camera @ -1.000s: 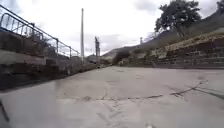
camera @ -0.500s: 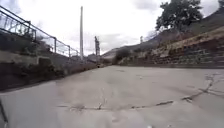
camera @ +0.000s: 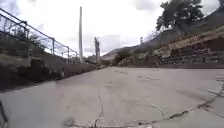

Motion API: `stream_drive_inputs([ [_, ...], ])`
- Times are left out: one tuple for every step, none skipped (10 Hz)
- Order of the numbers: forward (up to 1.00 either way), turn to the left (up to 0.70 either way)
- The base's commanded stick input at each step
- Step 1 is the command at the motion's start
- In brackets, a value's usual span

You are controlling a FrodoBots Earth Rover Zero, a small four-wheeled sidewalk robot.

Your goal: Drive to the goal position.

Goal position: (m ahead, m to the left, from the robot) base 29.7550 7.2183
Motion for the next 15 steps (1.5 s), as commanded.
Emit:
stream_drive_inputs([
  [0.7,0.0],
  [0.7,0.0],
  [0.7,0.0],
  [0.7,0.0],
  [0.7,0.0],
  [0.7,0.0],
  [0.7,0.0],
  [0.7,0.0],
  [0.7,0.0],
  [0.7,0.0],
  [0.7,0.0],
  [0.7,0.0],
  [0.7,0.0],
  [0.7,0.0],
  [0.7,0.0],
])
